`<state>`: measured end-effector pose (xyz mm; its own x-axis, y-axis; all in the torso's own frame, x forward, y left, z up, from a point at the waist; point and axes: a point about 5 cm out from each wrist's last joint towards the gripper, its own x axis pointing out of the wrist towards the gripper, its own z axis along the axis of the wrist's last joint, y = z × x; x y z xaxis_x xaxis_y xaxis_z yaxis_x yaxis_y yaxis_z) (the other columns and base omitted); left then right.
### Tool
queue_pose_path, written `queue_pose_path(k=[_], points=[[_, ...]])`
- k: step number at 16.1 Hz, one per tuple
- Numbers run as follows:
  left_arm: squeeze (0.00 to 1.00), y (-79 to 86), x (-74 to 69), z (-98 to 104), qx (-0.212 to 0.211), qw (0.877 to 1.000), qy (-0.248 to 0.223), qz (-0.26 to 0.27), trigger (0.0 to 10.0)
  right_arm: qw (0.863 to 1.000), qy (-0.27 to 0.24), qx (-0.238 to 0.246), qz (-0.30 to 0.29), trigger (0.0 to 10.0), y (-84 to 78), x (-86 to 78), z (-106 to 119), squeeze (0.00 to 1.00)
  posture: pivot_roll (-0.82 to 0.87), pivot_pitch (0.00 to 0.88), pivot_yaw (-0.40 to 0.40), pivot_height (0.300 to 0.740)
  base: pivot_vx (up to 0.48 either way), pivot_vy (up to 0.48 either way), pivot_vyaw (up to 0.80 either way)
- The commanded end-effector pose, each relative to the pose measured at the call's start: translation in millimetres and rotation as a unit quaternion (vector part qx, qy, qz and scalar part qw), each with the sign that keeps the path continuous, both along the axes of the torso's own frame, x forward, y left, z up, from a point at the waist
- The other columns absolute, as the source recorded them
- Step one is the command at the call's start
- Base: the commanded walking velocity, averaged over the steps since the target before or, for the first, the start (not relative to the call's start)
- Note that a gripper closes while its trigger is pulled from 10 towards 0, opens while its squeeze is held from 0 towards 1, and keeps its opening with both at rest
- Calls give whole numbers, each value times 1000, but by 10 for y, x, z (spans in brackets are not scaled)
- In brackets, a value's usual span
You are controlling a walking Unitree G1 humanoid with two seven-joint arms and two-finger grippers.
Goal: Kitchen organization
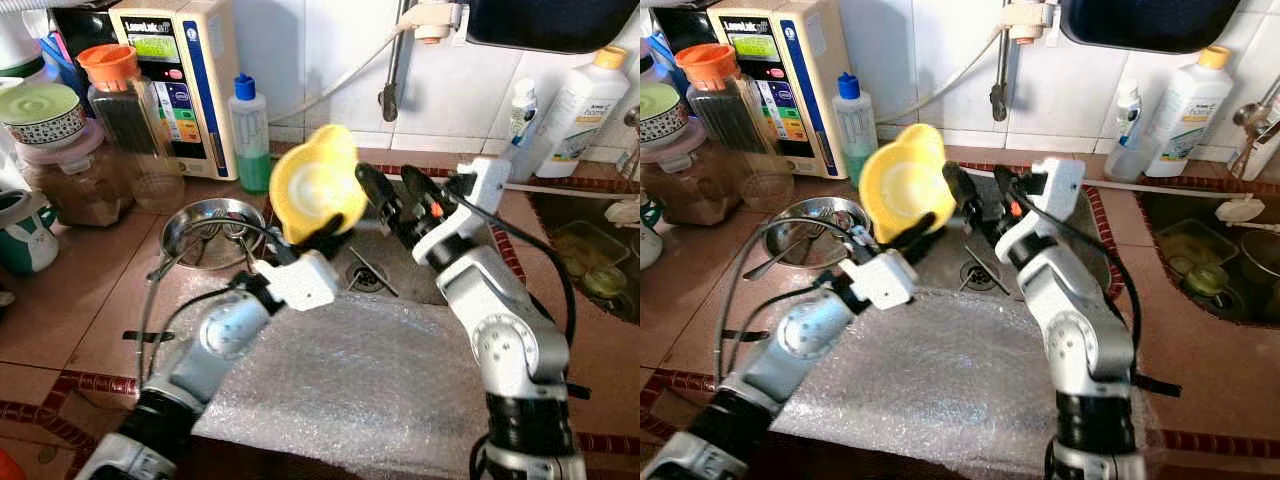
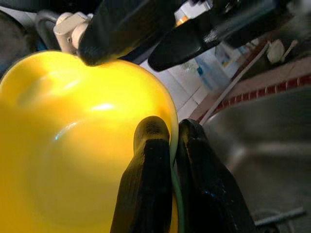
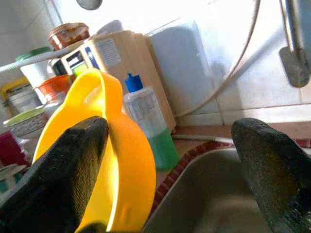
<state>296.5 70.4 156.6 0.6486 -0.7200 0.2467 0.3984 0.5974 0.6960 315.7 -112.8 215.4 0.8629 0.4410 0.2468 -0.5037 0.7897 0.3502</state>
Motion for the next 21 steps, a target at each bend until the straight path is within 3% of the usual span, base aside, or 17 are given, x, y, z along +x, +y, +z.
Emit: queue_pose_path(k=[1,5,6,7,12,13,14,21], points=[[0,-54,9,91,-6,1000,-12,-18,0,999,-4,1,-34,10000,-56,64,41,0,29,10,33,740,0,0,0],[0,-136,5,130,-16,999,-18,-31,0,999,6,9,-38,10000,-27,137,44,0,39,0,29,740,0,0,0],[0,-140,3,133,-18,999,-18,-32,0,999,9,8,-39,4431,-25,145,29,0,39,0,29,740,0,0,0],[0,-142,-2,124,-18,999,-17,-34,0,999,14,10,-37,0,-10,150,12,0,38,0,31,740,0,0,0],[0,-160,-5,117,-12,999,-16,-41,0,999,44,-17,-11,471,50,142,-110,0,38,3,42,740,0,0,0],[0,-165,2,122,-12,999,-16,-42,0,999,47,-17,-3,4627,51,138,-122,0,37,3,46,740,0,0,0],[0,-168,5,128,-12,999,-16,-42,0,998,50,-24,1,10000,47,134,-135,0,37,3,46,740,0,0,0],[0,-101,70,140,-13,1000,-11,-24,0,1000,12,1,20,10000,-126,19,-81,0,38,17,59,740,0,0,0]])
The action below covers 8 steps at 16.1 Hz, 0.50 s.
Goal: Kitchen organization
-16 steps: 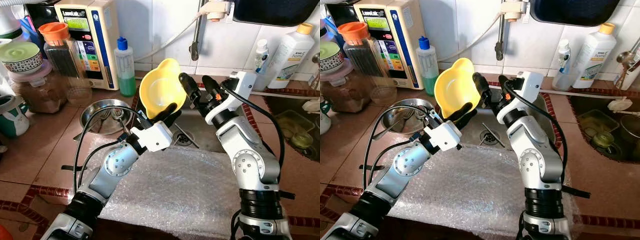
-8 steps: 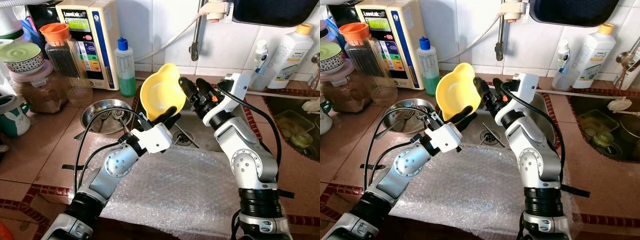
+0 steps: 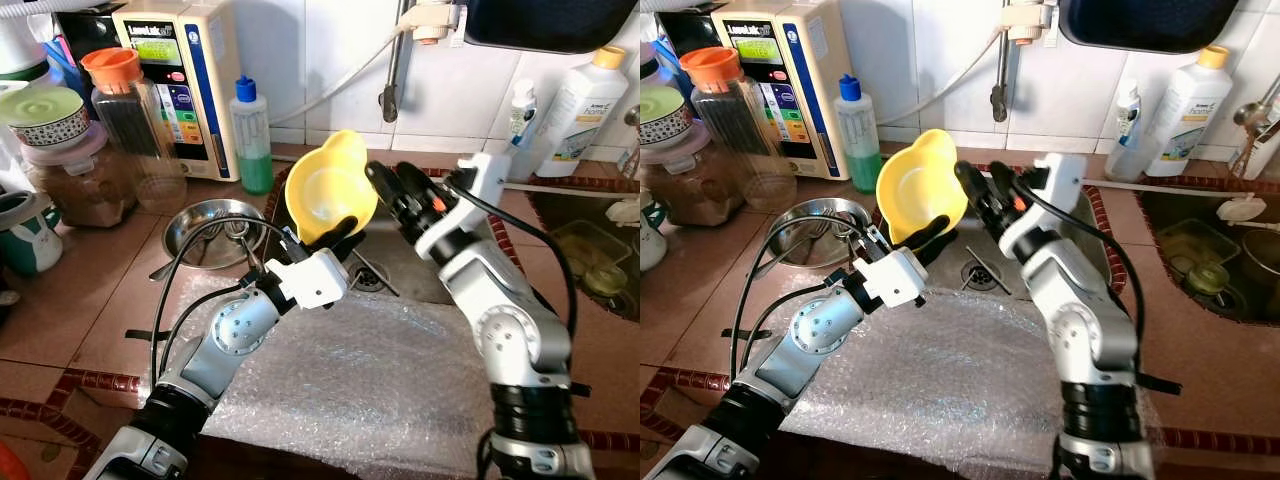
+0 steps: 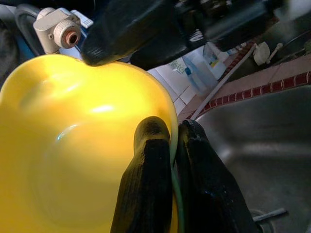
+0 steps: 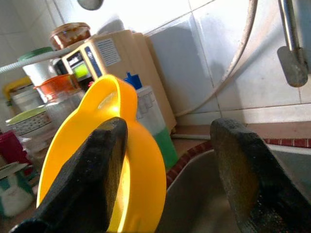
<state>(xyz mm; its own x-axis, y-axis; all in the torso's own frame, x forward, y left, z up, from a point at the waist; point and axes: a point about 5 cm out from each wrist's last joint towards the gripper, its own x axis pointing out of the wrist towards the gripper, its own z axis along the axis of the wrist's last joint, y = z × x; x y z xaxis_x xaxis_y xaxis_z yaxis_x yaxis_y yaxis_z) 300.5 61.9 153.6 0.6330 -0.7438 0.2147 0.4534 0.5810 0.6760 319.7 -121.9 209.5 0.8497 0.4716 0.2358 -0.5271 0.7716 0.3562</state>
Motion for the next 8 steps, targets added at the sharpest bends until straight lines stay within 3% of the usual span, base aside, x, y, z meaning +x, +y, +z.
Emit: queue_pose_path(k=[1,3,4,5,8], points=[[0,-16,30,169,-14,999,-35,-5,0,1000,6,1,2,10000,-34,-20,-23,0,38,17,59,740,0,0,0],[0,9,50,164,-17,999,-31,4,510,1000,-17,20,-9,10000,-75,-24,52,0,35,20,61,740,0,0,0],[0,4,50,162,-18,999,-30,4,471,999,-32,14,-34,10000,-97,-7,88,0,36,20,61,740,0,0,0],[0,-5,54,163,-23,999,-27,7,627,994,-59,-6,-95,10000,-154,43,166,0,37,20,59,740,0,0,0],[0,-7,59,164,-23,999,-26,7,941,996,-61,19,-68,10000,-116,48,237,0,41,22,60,740,0,0,0]])
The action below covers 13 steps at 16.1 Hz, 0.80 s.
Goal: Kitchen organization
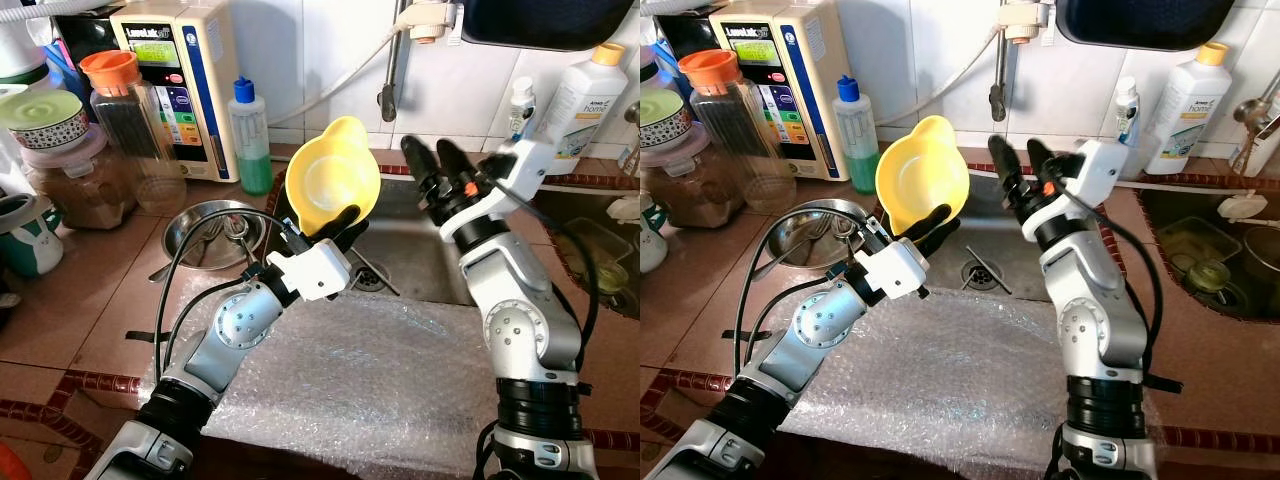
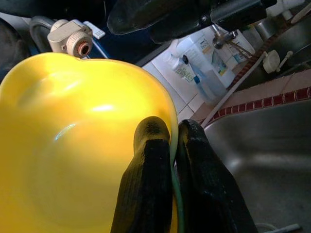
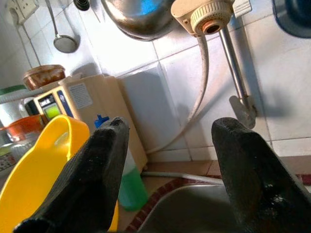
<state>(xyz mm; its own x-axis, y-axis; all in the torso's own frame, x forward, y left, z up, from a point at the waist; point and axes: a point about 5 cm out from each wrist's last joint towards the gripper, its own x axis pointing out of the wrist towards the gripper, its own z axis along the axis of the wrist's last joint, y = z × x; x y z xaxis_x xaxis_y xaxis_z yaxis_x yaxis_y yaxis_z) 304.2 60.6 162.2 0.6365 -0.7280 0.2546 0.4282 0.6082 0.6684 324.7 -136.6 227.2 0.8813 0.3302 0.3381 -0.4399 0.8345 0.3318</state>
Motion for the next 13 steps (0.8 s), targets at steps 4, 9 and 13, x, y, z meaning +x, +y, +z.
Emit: queue_pose_path(k=[4,9,13], points=[[0,-20,23,64,-6,1000,-11,2,1255,993,-15,5,117,10000,190,-110,106,0,39,33,41,740,0,0,0],[0,-144,-31,88,-5,1000,-23,-17,1490,987,34,-53,147,10000,276,-90,-103,0,38,46,21,740,0,0,0],[0,-154,-59,89,-4,999,-27,-22,1412,986,56,-95,121,0,251,9,-146,0,36,53,23,740,0,0,0]])
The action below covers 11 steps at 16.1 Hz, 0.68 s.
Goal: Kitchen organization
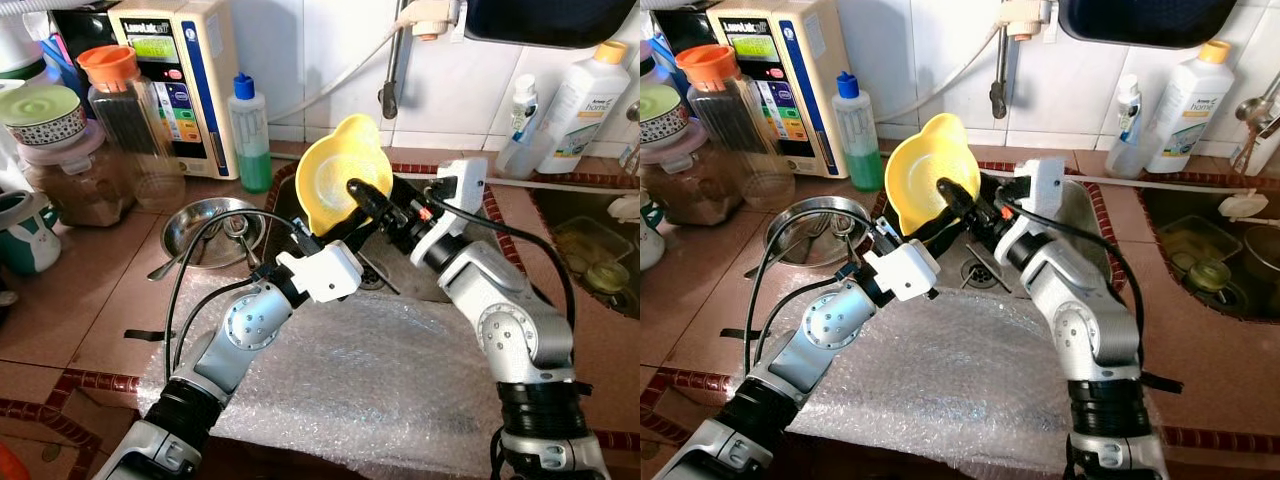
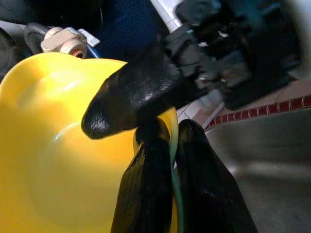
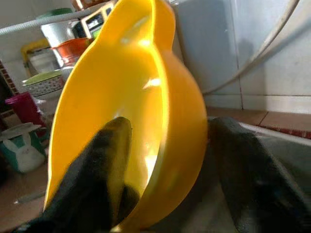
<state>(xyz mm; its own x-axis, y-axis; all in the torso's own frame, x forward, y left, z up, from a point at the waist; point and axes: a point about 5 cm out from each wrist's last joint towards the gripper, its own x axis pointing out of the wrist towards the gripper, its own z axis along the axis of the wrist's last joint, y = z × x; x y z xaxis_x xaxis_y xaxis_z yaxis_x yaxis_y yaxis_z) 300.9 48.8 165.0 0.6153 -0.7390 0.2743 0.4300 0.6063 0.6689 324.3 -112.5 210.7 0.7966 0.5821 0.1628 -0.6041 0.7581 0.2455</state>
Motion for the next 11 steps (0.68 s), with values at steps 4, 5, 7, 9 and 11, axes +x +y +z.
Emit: queue_pose_path(k=[4,5,7,9,11], points=[[0,-51,-42,52,3,1000,-17,-13,1333,999,1,-18,-35,0,-48,121,74,0,38,57,25,740,0,0,0],[0,-52,-44,49,4,1000,-16,-14,1333,999,4,-18,-41,0,-64,139,83,0,38,56,25,740,0,0,0],[0,-47,-44,47,5,1000,-16,-14,1333,998,12,-25,-50,0,-86,164,78,0,38,55,27,740,0,0,0],[0,-36,-38,47,6,1000,-17,-14,1333,998,17,-31,-59,0,-121,183,70,0,38,52,28,740,0,0,0],[0,-41,-33,58,5,1000,-19,-14,1451,997,22,-36,-61,0,-148,193,61,0,38,51,26,740,0,0,0]])
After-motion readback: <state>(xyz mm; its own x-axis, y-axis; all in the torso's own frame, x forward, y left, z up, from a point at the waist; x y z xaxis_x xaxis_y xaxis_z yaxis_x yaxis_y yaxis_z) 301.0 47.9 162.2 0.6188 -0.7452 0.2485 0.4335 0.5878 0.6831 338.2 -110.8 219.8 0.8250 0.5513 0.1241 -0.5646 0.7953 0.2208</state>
